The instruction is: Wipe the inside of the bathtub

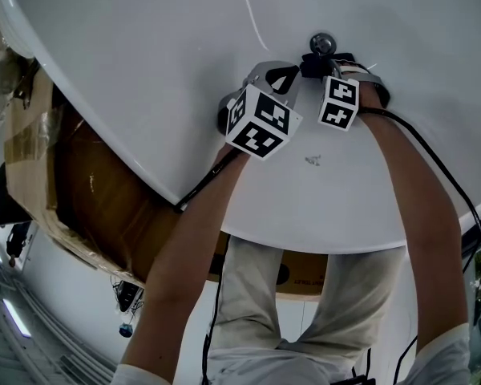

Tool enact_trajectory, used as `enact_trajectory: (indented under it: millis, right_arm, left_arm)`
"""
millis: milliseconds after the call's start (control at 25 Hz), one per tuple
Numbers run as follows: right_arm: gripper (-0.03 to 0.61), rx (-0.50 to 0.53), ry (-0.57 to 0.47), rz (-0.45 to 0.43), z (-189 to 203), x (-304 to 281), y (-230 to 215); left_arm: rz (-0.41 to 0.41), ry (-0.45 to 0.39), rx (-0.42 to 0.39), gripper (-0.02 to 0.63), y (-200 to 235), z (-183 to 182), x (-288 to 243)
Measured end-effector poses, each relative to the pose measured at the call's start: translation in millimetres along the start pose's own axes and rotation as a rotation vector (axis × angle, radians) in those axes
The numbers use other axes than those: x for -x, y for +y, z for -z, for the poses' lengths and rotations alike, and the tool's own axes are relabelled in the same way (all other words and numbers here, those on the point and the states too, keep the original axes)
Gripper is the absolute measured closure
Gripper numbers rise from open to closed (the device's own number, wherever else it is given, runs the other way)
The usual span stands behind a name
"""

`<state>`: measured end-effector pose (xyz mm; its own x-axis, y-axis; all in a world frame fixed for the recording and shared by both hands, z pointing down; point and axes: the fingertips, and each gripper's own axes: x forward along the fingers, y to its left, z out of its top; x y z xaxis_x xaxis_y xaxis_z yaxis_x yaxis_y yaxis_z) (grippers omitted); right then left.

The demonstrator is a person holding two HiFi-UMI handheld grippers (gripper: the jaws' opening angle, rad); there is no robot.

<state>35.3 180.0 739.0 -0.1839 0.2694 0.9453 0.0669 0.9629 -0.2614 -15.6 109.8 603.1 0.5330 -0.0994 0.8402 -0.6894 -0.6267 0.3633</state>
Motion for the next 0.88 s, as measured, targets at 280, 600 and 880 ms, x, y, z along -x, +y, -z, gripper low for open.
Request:
enact_trajectory:
  millis: [280, 600, 880]
  right_arm:
    - [0.518, 0.07, 0.006, -0.098, 2.5, 1.4, 21.7]
    - [0.518, 0.057, 0.005, -0.157, 0.6, 8.2, 40.2]
    - [0.522, 0.077, -0.008, -0.189, -2.7, 22.5, 54.4]
  left_arm:
    - [0.004, 0.0, 0.011, 0.617, -0.9, -0.7, -0.2]
    - [0.003, -0.004, 0.014, 0.618, -3.4, -3.6, 0.7]
    - [0.001, -0.006, 0.023, 0.617, -7.3, -7.4, 4.6]
